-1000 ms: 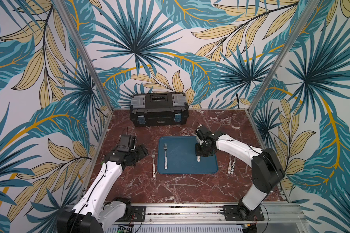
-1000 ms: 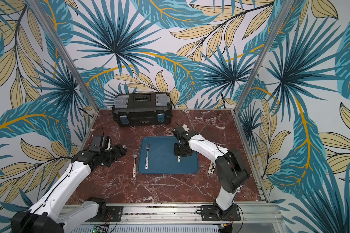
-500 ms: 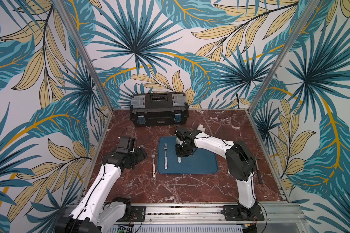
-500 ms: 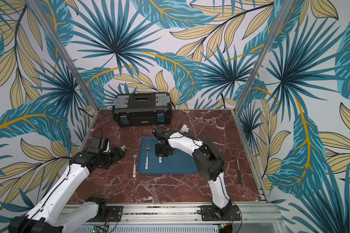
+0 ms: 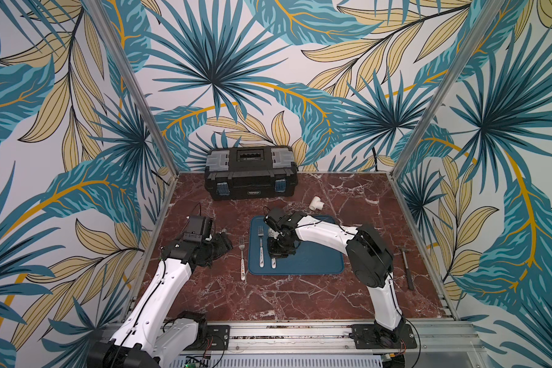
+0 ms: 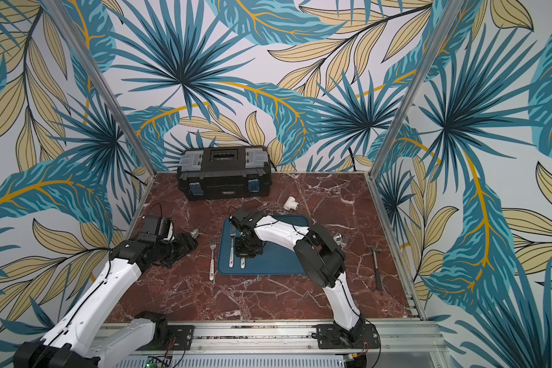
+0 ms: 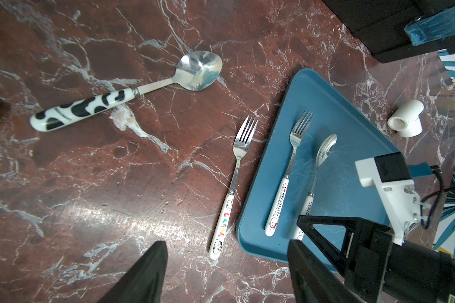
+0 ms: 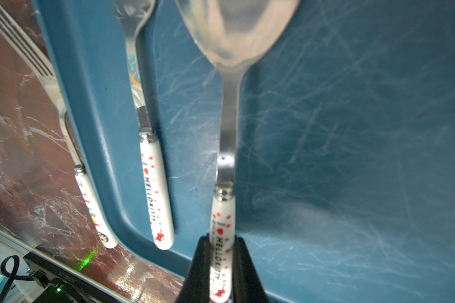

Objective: Set the spoon and fork side by side
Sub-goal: Place the spoon on the tray.

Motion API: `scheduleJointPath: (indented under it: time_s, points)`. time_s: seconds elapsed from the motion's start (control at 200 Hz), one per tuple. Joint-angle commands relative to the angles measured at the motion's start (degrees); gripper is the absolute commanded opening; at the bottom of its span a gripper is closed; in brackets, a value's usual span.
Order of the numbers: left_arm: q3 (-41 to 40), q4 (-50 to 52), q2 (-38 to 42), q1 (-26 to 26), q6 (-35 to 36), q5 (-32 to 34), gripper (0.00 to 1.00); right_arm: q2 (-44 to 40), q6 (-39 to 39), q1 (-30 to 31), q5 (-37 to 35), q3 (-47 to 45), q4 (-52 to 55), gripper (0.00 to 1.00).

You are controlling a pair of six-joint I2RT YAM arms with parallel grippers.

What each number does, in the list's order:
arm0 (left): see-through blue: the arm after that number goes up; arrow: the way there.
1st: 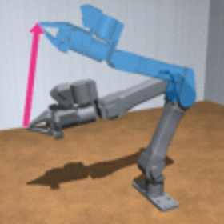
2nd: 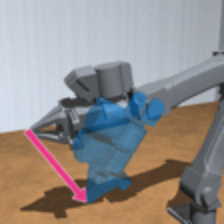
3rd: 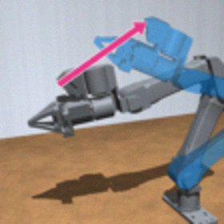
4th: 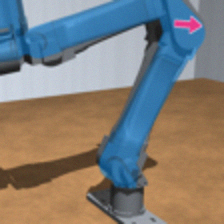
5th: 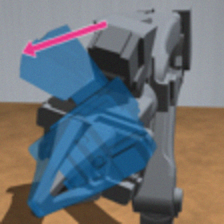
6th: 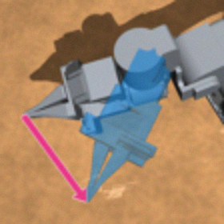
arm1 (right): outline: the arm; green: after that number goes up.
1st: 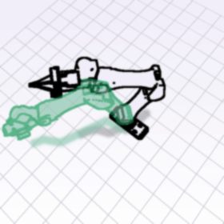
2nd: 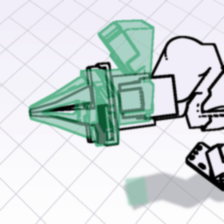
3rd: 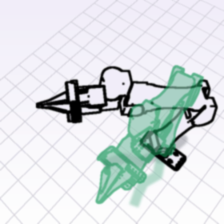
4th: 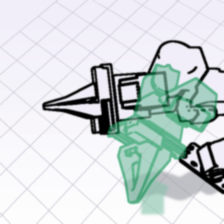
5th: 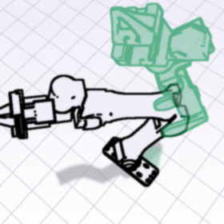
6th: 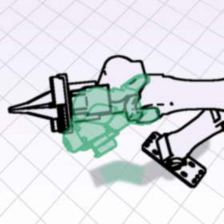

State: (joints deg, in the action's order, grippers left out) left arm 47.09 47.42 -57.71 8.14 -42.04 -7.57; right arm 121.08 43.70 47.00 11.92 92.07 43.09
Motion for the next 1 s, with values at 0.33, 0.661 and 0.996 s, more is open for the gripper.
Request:
scheduleJointPath:
  time_s: [0.33,0.661,0.996]
  points:
    - [1.30,-0.62,0.03,-0.14,-0.13,-0.45,0.77,2.78,0.42,0.58,-2.83,1.71,1.34,0.07]
    - [1.31,-1.06,-0.12,-0.08,-0.15,-1.17,0.77,3.63,0.33,0.64,-3.79,3.04,1.45,0.08]
    - [1.07,-1.19,-0.36,-0.14,-0.15,-1.25,0.77,4.13,0.86,0.65,-2.20,1.88,0.43,0.12]
